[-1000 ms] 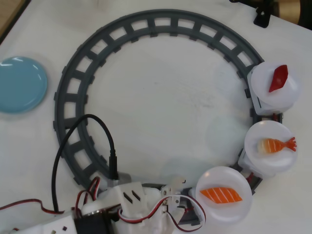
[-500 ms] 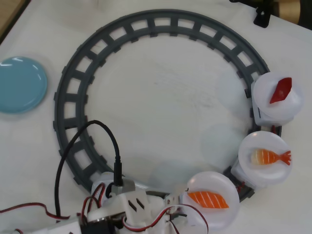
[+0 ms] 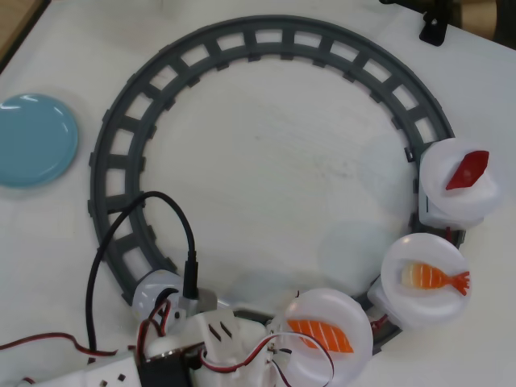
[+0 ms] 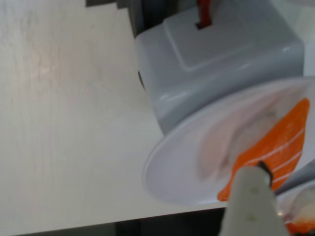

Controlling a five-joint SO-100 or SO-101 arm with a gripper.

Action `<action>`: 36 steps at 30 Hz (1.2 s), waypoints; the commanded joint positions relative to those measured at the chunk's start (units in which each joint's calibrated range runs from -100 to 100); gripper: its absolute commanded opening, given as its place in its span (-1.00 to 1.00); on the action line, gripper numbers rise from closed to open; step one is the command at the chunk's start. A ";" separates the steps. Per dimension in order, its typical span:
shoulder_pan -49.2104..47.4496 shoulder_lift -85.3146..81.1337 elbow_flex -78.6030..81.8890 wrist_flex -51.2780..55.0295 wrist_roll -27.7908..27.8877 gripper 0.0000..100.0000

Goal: Pick up the sushi from the Shinkansen and put it on the blue dish

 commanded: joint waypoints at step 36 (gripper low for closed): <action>-4.32 -0.32 4.30 9.35 -9.93 -0.59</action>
